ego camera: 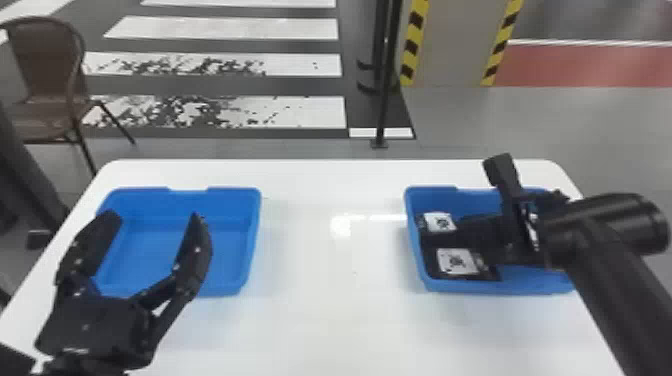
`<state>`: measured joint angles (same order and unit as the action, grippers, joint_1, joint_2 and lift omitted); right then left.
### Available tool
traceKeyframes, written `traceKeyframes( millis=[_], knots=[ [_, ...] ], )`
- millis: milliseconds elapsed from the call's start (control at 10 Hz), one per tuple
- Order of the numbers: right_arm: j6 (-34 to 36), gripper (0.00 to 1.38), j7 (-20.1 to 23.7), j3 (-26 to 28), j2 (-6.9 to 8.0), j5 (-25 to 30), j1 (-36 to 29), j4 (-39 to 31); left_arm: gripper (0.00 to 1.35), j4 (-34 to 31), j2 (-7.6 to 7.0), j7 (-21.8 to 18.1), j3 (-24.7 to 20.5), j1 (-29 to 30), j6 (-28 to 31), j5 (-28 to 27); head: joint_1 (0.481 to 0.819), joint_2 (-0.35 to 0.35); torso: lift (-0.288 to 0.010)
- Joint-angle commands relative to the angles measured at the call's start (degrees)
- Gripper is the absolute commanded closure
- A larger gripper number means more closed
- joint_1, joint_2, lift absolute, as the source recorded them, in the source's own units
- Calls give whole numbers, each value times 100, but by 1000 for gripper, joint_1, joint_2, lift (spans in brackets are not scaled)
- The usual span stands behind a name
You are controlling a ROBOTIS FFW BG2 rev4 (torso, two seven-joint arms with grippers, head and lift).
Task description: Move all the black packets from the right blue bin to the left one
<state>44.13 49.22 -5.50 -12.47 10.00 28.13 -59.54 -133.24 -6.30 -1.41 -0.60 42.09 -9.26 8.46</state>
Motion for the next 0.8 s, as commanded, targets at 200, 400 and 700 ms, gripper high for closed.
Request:
traceKeyframes(
  millis=[200, 400, 700],
  knots=[
    [227, 1108, -35, 184, -1, -143, -563, -1169, 176, 0, 14, 0, -54, 51, -101, -1, 695, 11, -140],
    [396, 1108, -35, 652, -10, -132, -1182, -2448, 177, 14, 41, 0, -100, 94, -298, -23, 695, 17, -140],
    [495, 1108, -220, 1532, -10, -6, -2011, -3925, 177, 14, 58, 0, -111, 108, -354, -46, 695, -23, -140]
  ],
)
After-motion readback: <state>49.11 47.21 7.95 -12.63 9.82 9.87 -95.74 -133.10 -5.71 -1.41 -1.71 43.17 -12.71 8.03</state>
